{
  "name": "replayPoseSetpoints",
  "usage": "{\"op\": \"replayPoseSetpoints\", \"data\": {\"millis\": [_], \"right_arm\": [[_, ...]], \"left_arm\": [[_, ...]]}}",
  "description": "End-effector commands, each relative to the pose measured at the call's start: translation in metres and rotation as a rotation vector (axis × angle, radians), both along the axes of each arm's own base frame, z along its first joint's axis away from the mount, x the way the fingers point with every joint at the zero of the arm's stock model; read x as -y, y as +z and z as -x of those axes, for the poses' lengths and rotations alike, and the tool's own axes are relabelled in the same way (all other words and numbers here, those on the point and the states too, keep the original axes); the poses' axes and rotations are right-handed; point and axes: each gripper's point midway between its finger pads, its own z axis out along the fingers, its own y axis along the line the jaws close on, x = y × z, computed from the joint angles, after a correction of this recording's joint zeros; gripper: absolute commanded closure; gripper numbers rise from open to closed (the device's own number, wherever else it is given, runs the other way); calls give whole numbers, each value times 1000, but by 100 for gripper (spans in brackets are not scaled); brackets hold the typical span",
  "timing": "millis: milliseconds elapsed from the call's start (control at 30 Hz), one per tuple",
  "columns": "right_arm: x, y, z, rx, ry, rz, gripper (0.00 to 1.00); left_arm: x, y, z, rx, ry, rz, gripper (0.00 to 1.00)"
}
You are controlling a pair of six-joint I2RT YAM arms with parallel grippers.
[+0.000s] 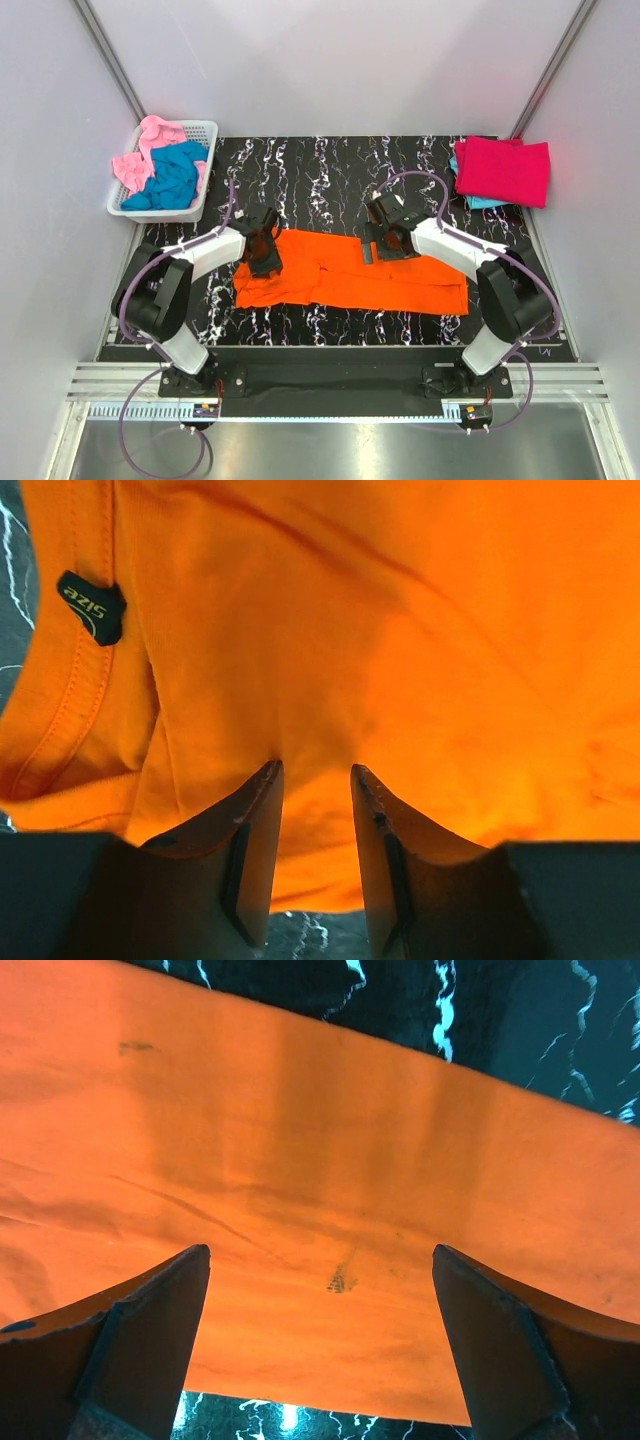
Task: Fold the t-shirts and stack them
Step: Fold the tshirt
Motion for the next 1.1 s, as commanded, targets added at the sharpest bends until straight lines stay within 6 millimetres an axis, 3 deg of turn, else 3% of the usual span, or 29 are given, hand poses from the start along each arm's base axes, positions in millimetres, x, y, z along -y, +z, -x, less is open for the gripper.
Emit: {"op": "replayPoseSetpoints", "data": {"millis": [0,233,433,700,933,1067], "right_arm": [[-7,0,-5,13,-4,-88,0],[-5,-23,5,-64,-24,-187,0],[-8,-36,11,-109,-16,-204,0],[-7,-47,6,-144,-25,-211,1],[-14,-52,-2,-166,-30,-226,2],[-21,-53,-10,-172,-30,-245,3]], "left_arm": [[-4,0,-10,22,16,-45,62],[-29,-11,-1,-31,48,-178,61],[-34,-6,-15,-42,77,-206,61],[-27,3,-51,-28,83,-191,60],[-28,17,-102,12,117,-147,60],[-26,9,-127,1,118,-127,60]]}}
